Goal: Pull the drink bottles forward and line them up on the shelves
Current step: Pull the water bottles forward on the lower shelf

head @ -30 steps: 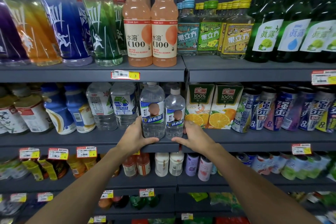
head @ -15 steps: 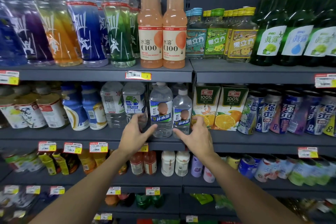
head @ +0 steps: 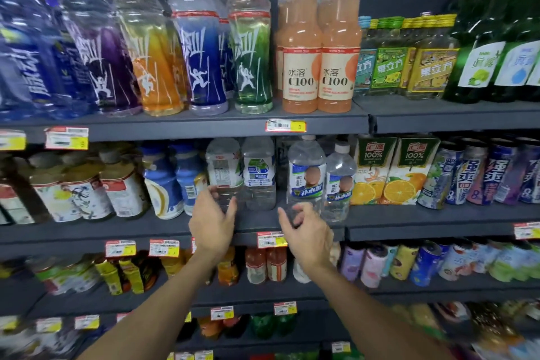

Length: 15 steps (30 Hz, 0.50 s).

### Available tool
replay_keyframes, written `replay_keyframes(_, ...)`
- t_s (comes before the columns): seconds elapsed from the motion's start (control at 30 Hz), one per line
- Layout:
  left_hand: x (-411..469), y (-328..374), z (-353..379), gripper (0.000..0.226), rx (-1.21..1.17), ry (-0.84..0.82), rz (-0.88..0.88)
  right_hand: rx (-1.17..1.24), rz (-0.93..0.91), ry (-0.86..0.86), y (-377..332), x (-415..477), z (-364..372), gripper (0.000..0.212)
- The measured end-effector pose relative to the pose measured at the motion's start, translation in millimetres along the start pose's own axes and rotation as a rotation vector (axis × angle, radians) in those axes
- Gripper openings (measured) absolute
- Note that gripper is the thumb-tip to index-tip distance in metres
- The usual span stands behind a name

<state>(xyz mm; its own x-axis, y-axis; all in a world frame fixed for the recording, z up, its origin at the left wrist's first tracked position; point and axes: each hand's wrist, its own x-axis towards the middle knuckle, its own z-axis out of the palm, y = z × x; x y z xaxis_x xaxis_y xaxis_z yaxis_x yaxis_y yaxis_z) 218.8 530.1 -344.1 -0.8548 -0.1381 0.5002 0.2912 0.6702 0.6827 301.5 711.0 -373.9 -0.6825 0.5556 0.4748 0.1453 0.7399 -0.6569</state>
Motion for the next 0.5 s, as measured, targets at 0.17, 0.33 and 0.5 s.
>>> replay_keyframes(0.17,0.9,-11.9,-1.7,0.043,0.037,-0.017,-0.065,-0.066,0.044,-0.097,-48.0,-8.0,32.4,0.067)
replay_keyframes(0.33,5.7,-26.9,-4.2,0.047,0.005,-0.117,-0.044,-0.192,0.171,-0.083,-81.6,-1.9,55.2,0.092)
replay_keyframes(0.5,11.6,-43.1,-12.2,0.044,0.012,-0.15,-0.003,-0.207,0.29,-0.068,-99.8,13.2,66.8,0.095)
